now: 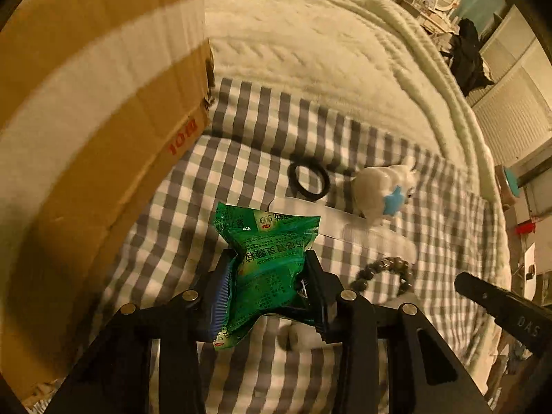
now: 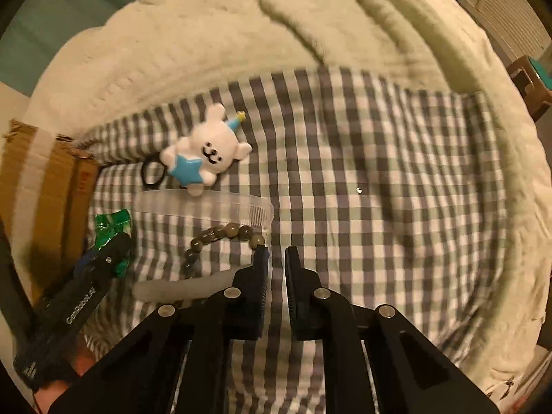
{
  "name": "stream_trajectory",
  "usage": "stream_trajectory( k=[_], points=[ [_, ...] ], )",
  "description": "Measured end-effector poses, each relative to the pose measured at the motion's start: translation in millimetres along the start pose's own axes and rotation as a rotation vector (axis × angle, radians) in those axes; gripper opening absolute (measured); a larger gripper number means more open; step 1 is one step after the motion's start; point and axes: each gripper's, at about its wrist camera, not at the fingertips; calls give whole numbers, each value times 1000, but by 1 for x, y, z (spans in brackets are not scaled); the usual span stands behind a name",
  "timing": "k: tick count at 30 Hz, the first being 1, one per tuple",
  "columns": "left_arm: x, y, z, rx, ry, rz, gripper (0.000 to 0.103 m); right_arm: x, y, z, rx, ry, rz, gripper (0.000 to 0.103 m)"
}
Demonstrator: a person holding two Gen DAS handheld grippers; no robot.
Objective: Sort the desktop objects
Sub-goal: 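Grasp the green sachet with the left gripper while the right reaches the bead bracelet, then grasp the bead bracelet and white bar with the right gripper while the left holds the sachet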
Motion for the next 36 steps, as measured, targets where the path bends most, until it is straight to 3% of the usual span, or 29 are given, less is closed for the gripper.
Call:
stream_trajectory(
  k=[2,4,7,10,12,17,20,25,30,36],
  points=[
    [9,-2,-9,7,5,21,41,13,4,-5,19,-3,20,10],
    [11,1,-16,17,6,25,41,23,12,-5,9,-59,42,10],
    [6,15,-24,34,-33,10,41,24,16,-5,-9,-93,52,11],
    [0,21,-27,37,-58,-22,41,9,26,-3,-41,-118,25,21],
    [0,19,-26,37,-69,-24,41,1,30,-1,-77,-162,3,34],
    [-4,10,-31,67,-53,-13,41,-17,29,-10,-68,-132,-19,44],
    [-12,9,-30,65,-56,-20,41,-33,25,-4,-131,-143,-18,49],
    [-22,1,-27,27,-62,-26,41,-61,22,1,-200,-176,-65,49],
    [-25,-5,-31,25,-52,-36,41,-61,12,-20,-87,-97,-64,24],
    [-12,-8,-35,35,-48,-15,41,-41,13,-46,53,6,-38,22]
  ],
)
Point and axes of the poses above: each gripper's, at about its wrist camera, not at the fingertips, and x roughly against the way its jaws point, z to its right, y to its underside, and after that the axes turned 15 degrees about -y, right-handed
